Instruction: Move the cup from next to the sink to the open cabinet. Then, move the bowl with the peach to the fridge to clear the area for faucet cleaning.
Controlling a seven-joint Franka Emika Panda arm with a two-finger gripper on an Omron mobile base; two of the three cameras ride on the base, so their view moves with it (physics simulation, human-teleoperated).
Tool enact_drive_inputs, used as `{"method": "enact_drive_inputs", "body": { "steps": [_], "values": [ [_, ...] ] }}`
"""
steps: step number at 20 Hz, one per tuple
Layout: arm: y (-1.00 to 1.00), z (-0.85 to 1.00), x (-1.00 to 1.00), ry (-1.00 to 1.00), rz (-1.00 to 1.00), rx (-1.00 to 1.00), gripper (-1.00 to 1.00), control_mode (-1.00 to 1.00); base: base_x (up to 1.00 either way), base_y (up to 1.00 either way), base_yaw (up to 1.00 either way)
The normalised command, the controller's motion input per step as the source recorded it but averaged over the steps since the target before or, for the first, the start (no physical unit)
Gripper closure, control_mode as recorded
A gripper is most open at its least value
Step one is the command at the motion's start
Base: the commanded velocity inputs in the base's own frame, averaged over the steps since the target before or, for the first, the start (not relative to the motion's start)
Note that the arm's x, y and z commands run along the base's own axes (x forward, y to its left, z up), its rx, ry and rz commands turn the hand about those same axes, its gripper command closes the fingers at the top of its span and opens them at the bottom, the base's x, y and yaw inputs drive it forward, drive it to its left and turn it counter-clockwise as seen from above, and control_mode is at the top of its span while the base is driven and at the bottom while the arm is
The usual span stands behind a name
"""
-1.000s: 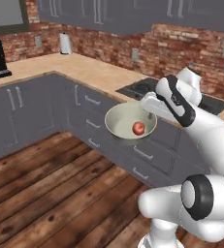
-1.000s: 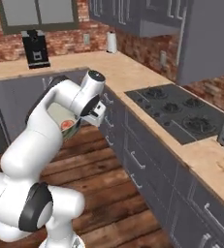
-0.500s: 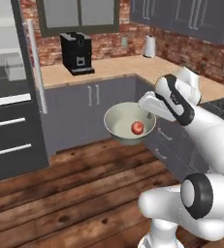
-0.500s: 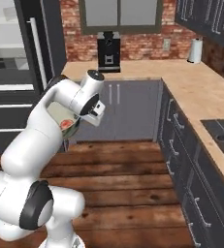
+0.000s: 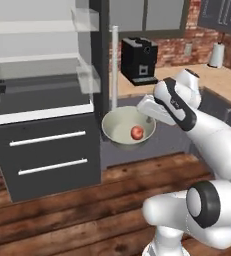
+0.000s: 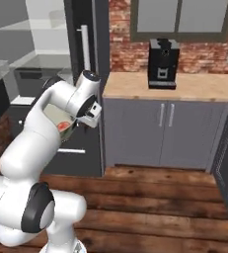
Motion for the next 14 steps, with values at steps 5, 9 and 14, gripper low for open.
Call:
{"method": "enact_drive_inputs", "body": {
  "steps": [5, 9, 14],
  "values": [
    [0.00, 0.00, 0.00, 0.00, 0.00, 0.00, 1.00, 1.00, 0.70, 1.00, 0.19],
    [0.00, 0.00, 0.00, 0.00, 0.00, 0.00, 1.00, 1.00, 0.67, 1.00, 0.10],
    [0.00, 0.00, 0.00, 0.00, 0.00, 0.00, 1.00, 1.00, 0.70, 0.79, -0.01]
  ]
}}
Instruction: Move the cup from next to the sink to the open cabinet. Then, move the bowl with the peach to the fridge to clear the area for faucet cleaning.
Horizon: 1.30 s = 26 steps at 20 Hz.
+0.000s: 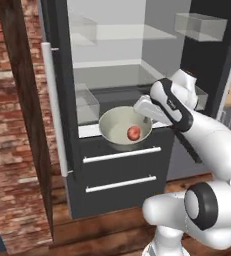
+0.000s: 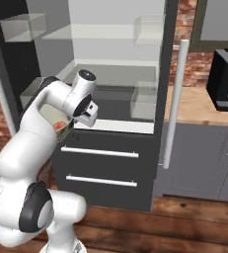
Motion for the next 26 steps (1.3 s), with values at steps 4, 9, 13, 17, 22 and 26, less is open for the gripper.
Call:
{"method": "enact_drive_inputs", "body": {
  "steps": [4, 9, 13, 17, 22, 26],
  "values": [
    [0.00, 0.00, 0.00, 0.00, 0.00, 0.00, 1.00, 1.00, 0.58, 0.13, -0.02],
    [0.00, 0.00, 0.00, 0.00, 0.00, 0.00, 1.00, 1.00, 0.41, -0.74, 0.10],
    [0.00, 0.00, 0.00, 0.00, 0.00, 0.00, 1.00, 1.00, 0.00, -0.14, 0.03],
    [0.00, 0.00, 0.00, 0.00, 0.00, 0.00, 1.00, 1.00, -0.02, 0.00, 0.00],
    [0.00, 0.00, 0.00, 0.00, 0.00, 0.00, 1.00, 1.00, 0.22, 0.25, 0.00],
    [0.00, 0.00, 0.00, 0.00, 0.00, 0.00, 1.00, 1.00, 0.44, 0.02, -0.01]
  ]
}}
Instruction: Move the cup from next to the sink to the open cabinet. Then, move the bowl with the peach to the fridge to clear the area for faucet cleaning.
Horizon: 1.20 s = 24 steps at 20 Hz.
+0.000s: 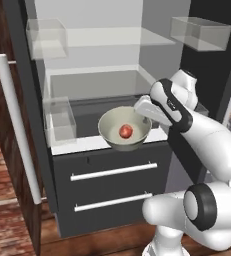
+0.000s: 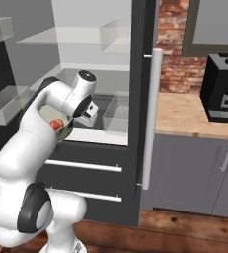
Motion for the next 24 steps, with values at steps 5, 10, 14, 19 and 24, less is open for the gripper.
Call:
{"method": "enact_drive_inputs", "body": {
  "steps": [5, 10, 14, 19, 24],
  "values": [
    [0.00, 0.00, 0.00, 0.00, 0.00, 0.00, 1.00, 1.00, 0.76, 0.03, -0.04],
    [0.00, 0.00, 0.00, 0.00, 0.00, 0.00, 1.00, 1.00, 0.87, 0.32, -0.05],
    [0.00, 0.00, 0.00, 0.00, 0.00, 0.00, 1.00, 1.00, 0.73, 0.46, -0.04],
    [0.07, 0.12, -0.12, -0.06, -0.07, 0.02, 1.00, -1.00, 0.15, 0.08, -0.02],
    [0.05, 0.55, -0.68, -0.01, -0.14, 0.05, 1.00, -1.00, 0.00, 0.00, 0.00]
  ]
}}
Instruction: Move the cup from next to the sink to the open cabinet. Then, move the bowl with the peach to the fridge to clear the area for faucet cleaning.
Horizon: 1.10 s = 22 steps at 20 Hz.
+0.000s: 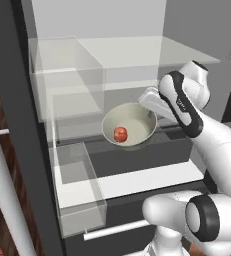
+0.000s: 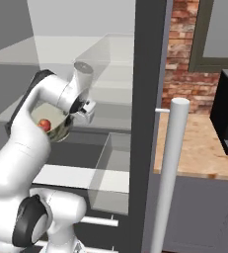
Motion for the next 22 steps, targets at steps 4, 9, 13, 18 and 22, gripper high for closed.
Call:
{"method": "enact_drive_inputs", "body": {
  "steps": [4, 9, 13, 18, 22],
  "values": [
    [-0.16, 0.50, -0.99, 0.02, -0.19, 0.16, 1.00, -1.00, 0.00, 0.00, 0.00],
    [-0.08, 0.33, -1.00, -0.02, -0.36, 0.26, 1.00, -1.00, 0.00, 0.00, 0.00],
    [0.07, 0.34, -0.37, -0.08, -0.49, 0.26, 1.00, -1.00, 0.00, 0.00, 0.00],
    [0.39, 0.06, 0.27, -0.03, -0.59, 0.07, 1.00, -1.00, 0.00, 0.00, 0.00],
    [0.46, 0.00, 0.90, 0.15, -0.33, -0.08, 1.00, -1.00, 0.00, 0.00, 0.00]
  ]
}}
